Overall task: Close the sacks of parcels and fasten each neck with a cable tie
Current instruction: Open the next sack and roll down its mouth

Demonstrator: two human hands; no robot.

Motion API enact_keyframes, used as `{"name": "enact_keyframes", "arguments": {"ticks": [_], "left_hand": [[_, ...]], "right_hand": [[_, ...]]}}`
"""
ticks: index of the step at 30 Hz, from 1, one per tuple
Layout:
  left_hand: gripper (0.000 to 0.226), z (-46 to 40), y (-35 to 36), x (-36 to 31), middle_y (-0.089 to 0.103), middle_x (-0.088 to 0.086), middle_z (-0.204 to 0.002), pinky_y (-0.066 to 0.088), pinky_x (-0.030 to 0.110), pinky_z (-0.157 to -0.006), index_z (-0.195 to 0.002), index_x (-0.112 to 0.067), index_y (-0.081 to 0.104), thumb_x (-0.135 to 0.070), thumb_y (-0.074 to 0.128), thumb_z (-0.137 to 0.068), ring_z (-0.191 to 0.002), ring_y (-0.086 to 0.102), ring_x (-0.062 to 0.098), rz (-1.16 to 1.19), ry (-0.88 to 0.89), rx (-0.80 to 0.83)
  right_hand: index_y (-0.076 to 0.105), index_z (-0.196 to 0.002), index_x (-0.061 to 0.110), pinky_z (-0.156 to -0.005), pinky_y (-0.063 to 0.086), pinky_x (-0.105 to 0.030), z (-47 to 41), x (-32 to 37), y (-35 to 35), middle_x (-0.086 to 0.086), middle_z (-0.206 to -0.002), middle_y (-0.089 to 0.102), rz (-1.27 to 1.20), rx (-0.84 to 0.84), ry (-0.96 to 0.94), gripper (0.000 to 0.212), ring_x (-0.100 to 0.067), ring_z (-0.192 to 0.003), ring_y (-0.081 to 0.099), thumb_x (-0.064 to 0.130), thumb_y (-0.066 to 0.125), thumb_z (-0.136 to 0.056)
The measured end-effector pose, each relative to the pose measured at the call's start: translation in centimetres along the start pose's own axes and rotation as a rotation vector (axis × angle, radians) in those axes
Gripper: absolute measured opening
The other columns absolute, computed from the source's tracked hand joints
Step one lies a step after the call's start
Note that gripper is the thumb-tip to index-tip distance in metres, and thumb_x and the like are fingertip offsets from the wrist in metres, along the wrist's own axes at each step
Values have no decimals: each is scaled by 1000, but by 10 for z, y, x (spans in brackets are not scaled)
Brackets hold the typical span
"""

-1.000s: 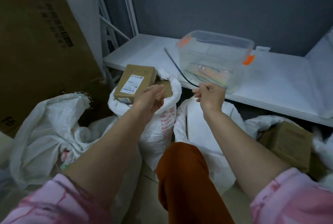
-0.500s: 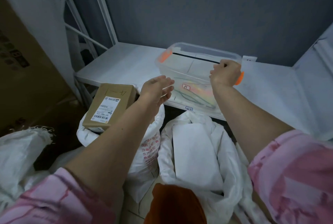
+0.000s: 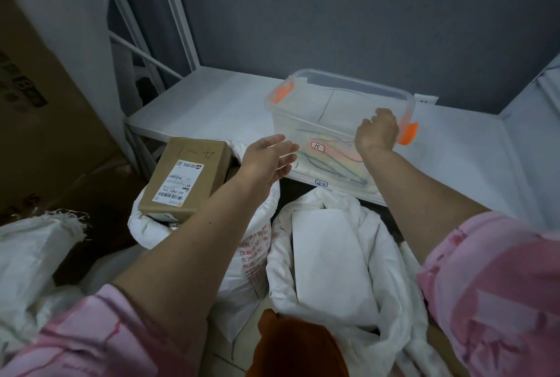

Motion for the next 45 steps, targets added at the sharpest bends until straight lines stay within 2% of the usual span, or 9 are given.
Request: {"name": "enact_keyframes", "arguments": {"ticks": [4, 6, 9, 14, 17, 22, 29, 36, 45], "left_hand": [[7, 9, -25, 2, 60, 3, -76, 46, 24, -62, -94, -8, 60, -13, 61, -91, -69, 56, 14, -8, -4, -94], [22, 20, -44, 2, 49, 1, -59, 40, 25, -55, -72, -10, 54, -19, 62, -91, -55, 45, 13, -34, -1, -161], [31, 46, -83, 4, 41, -6, -44, 33, 24, -49, -68, -16, 50, -34, 63, -90, -41, 38, 9, -79, -15, -250], [27, 101, -167, 14, 37, -3, -56, 27, 18, -39, -82, -15, 53, -39, 55, -94, -45, 30, 8, -118, -37, -402], [34, 133, -227, 24, 35, -1, -56, 24, 23, -41, -70, -17, 47, -39, 57, -93, -45, 27, 10, -136, -66, -511], [43, 183, -319, 37, 29, 2, -53, 22, 24, -43, -62, -16, 36, -36, 62, -90, -42, 25, 15, -142, -71, -663], [43, 230, -414, 48, 33, 2, -55, 28, 24, -44, -60, -17, 34, -22, 67, -87, -46, 31, 15, -77, -42, -882], [28, 233, -465, 50, 42, 3, -59, 30, 25, -44, -78, -9, 53, -33, 55, -93, -47, 37, 15, -109, -83, -865], [21, 213, -508, 56, 52, -3, -75, 39, 23, -56, -78, -20, 48, -14, 66, -84, -70, 51, 14, -279, -60, -958]], "right_hand": [[60, -117, 5, -97, 45, -31, 43, 21, 13, -11, -118, 61, -39, 41, -105, 28, -25, -110, 58, 3, 46, -92], [66, -104, 8, -92, 50, -36, 69, 27, 33, -11, -108, 66, -101, 133, -118, 23, -27, -102, 62, 3, 48, -90], [65, -86, 15, -84, 54, -43, 117, 34, 67, -14, -97, 70, -138, 281, -116, 21, -31, -92, 67, 1, 49, -89], [65, -79, 11, -64, 52, -27, 210, 41, 117, -9, -83, 68, -122, 492, -130, 20, -20, -72, 63, 3, 51, -90], [63, -73, 18, -74, 56, -35, 267, 43, 152, -5, -83, 68, -104, 600, -144, 22, -22, -80, 64, 6, 54, -89], [66, -72, 14, -68, 53, -32, 359, 54, 204, -8, -79, 67, -66, 784, -208, 21, -19, -70, 62, 6, 54, -88], [68, -80, 16, -80, 54, -34, 448, 77, 256, -3, -84, 68, 29, 920, -296, 14, -19, -81, 63, 10, 59, -89], [69, -77, 15, -80, 54, -38, 484, 114, 302, -3, -89, 69, 230, 867, -575, 18, -22, -89, 63, 12, 55, -88], [51, -129, 16, -90, 40, -29, 491, 148, 370, 0, -132, 50, 488, 684, -1022, 35, -22, -123, 36, 12, 54, -94]]}}
Point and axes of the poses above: each hand's wrist, its own z-axis away from the middle knuckle, its own y-axis out of the palm, x = y × z, the point moved 4 cm from there along -z, towards the middle knuckle
